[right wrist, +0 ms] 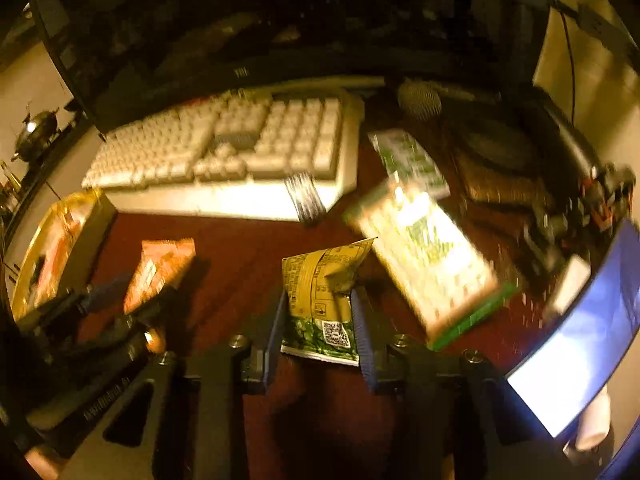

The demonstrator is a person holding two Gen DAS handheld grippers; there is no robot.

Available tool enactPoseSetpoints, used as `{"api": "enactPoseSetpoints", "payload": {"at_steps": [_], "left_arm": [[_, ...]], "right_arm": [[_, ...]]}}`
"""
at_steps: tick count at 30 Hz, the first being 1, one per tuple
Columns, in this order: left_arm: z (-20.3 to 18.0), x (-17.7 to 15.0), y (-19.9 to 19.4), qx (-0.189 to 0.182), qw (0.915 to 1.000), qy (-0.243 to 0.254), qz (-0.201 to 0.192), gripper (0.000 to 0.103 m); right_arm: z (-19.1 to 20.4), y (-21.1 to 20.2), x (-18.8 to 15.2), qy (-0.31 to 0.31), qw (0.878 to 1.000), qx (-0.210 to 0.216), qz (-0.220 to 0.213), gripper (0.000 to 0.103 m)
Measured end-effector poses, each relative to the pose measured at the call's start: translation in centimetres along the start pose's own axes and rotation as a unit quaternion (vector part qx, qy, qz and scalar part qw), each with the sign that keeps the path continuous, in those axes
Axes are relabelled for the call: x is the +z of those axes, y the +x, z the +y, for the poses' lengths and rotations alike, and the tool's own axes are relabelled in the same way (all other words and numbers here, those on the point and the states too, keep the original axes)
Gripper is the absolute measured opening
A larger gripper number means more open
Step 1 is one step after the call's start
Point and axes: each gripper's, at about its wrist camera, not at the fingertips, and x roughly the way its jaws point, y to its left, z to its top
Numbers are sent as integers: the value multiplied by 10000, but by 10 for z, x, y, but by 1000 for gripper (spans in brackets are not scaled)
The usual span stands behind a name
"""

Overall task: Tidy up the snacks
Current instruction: 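Grasp the orange bread bag with left tool while right tool grasps yellow-green snack bag, then lift the orange bread bag and yellow-green snack bag with both tools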

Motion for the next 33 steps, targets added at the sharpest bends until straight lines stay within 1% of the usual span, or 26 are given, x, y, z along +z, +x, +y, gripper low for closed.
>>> {"api": "enactPoseSetpoints", "payload": {"at_steps": [4,5,9,14,21,28,33], "left_arm": [[7,4,-3,23,9997,-153,-198,50],[9,4,-4,40,9995,-192,-242,50],[15,6,-8,113,9982,-330,-479,50],[12,6,-15,233,9966,-289,-736,50],[14,5,-18,308,9956,-333,-824,50],[10,5,-26,511,9926,-215,-1080,50],[9,5,-30,619,9909,-150,-1186,50]], "right_arm": [[6,-1,9,-97,9986,65,-509,31],[7,1,8,-108,9983,115,-569,31],[4,9,6,-75,9978,337,-567,31],[7,5,2,-198,9965,346,-733,31],[16,6,-1,-418,9953,447,-755,31],[17,-1,0,-446,9931,523,-949,31],[21,-7,-1,-528,9912,567,-1072,31]]}}
